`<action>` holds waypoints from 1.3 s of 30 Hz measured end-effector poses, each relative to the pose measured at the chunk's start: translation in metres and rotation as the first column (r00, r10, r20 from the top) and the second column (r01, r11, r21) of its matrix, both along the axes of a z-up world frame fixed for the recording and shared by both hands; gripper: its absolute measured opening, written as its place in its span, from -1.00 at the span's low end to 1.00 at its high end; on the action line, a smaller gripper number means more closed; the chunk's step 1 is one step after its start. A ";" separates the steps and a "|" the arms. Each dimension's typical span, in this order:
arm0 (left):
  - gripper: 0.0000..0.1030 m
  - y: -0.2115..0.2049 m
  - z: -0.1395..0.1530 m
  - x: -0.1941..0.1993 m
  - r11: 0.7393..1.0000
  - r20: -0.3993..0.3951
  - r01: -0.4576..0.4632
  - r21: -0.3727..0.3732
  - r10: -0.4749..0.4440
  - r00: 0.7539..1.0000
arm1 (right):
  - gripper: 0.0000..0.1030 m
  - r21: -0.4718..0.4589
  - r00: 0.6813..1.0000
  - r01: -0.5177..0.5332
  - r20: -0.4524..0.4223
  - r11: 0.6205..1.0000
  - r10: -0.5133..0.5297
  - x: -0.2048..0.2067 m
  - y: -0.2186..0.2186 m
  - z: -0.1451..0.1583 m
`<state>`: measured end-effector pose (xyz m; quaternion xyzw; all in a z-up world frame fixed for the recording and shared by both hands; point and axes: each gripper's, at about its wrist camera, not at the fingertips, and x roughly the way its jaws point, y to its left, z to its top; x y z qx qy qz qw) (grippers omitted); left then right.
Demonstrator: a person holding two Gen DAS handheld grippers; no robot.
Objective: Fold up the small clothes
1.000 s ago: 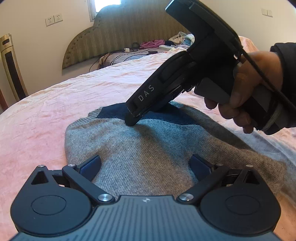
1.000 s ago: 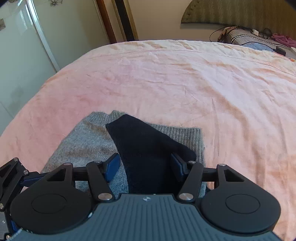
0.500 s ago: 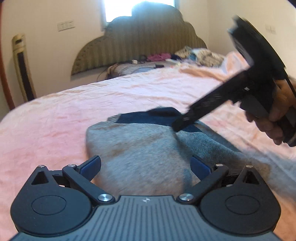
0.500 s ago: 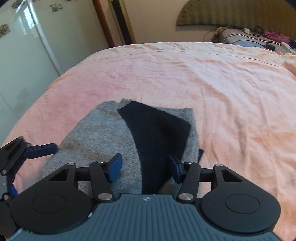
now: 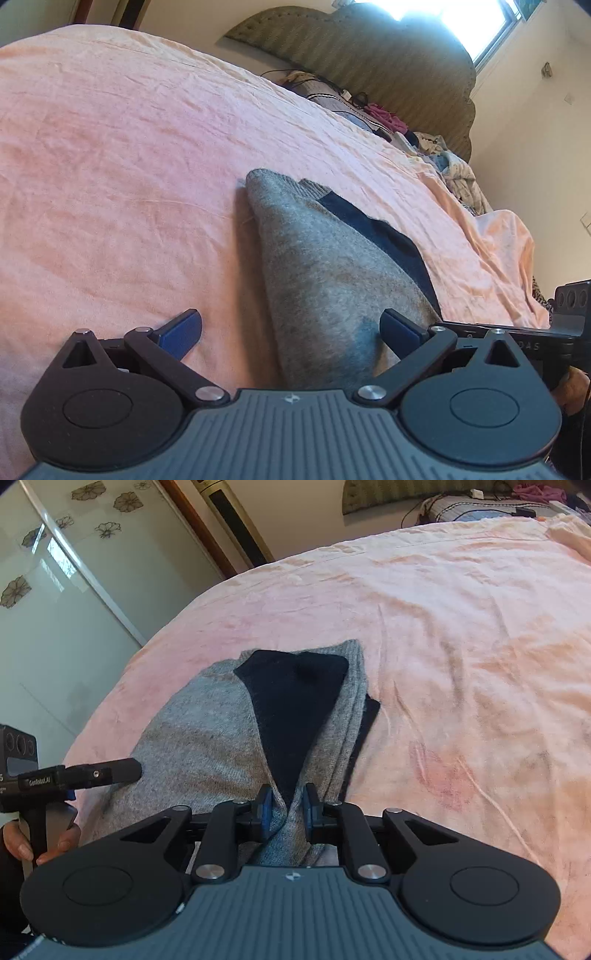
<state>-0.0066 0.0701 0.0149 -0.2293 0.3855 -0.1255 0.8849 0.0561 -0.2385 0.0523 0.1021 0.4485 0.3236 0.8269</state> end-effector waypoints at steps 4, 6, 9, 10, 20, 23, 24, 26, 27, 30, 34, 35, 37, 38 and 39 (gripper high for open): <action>1.00 0.004 0.000 0.026 0.999 -0.035 0.007 -0.046 -0.009 0.999 | 0.98 0.126 0.983 0.175 0.025 0.976 -0.179 0.018 -0.017 0.019; 1.00 0.004 0.000 0.043 0.999 -0.048 0.007 -0.053 -0.010 0.999 | 0.98 0.113 0.980 0.199 -0.011 0.973 -0.199 0.042 -0.017 0.013; 0.99 -0.006 0.003 0.071 1.000 -0.054 0.012 -0.007 -0.012 0.998 | 0.72 0.033 0.973 0.206 -0.109 0.978 -0.202 0.080 0.000 -0.010; 0.96 -0.010 0.003 0.077 1.000 -0.050 0.020 0.024 -0.019 0.999 | 0.69 0.025 0.978 0.195 -0.075 0.980 -0.193 0.085 0.008 -0.014; -0.68 -0.073 0.017 0.093 0.899 0.070 0.052 0.435 -0.091 0.993 | -0.61 -0.036 0.984 0.173 0.054 0.984 -0.171 0.093 0.026 -0.023; -0.60 -0.070 0.019 0.071 0.884 0.114 0.025 0.468 -0.088 0.990 | -0.27 0.003 0.978 0.199 0.056 0.980 -0.199 0.075 0.018 -0.019; -0.52 -0.067 0.025 0.059 0.884 0.127 0.016 0.466 -0.085 0.988 | -0.03 0.018 0.975 0.216 0.055 0.976 -0.217 0.067 0.014 -0.012; -0.41 -0.058 0.039 0.028 0.896 0.178 -0.022 0.444 -0.063 0.982 | 0.18 0.069 0.957 0.244 0.145 0.967 -0.252 0.034 0.006 0.011; -0.23 -0.057 0.046 0.011 0.908 0.210 -0.021 0.418 -0.074 0.975 | 0.19 0.091 0.953 0.224 0.187 0.970 -0.237 0.018 0.006 0.021; 0.37 -0.074 0.051 -0.036 0.905 0.275 0.041 0.423 -0.171 0.946 | 0.32 0.090 0.970 0.099 0.214 0.991 -0.117 -0.017 0.023 0.035; 0.43 -0.111 0.018 -0.054 0.825 0.186 0.150 0.545 -0.293 0.938 | 0.38 -0.059 0.989 0.015 0.146 0.998 -0.006 -0.034 0.051 0.005; 0.50 -0.117 0.009 -0.056 0.795 0.209 0.128 0.592 -0.306 0.929 | 0.37 -0.057 0.981 0.007 0.194 0.998 0.004 -0.036 0.051 -0.004; 0.52 -0.122 0.006 -0.062 0.759 0.230 0.106 0.642 -0.323 0.918 | 0.33 -0.065 0.974 0.006 0.225 0.998 0.009 -0.041 0.049 -0.004; 0.52 -0.122 0.012 -0.065 0.761 0.227 0.099 0.642 -0.311 0.923 | 0.32 -0.074 0.981 0.033 0.193 0.997 -0.019 -0.041 0.048 0.004; 0.50 -0.120 0.021 -0.072 0.772 0.236 0.090 0.629 -0.300 0.924 | 0.41 -0.097 0.984 0.069 0.169 0.993 -0.052 -0.045 0.046 0.012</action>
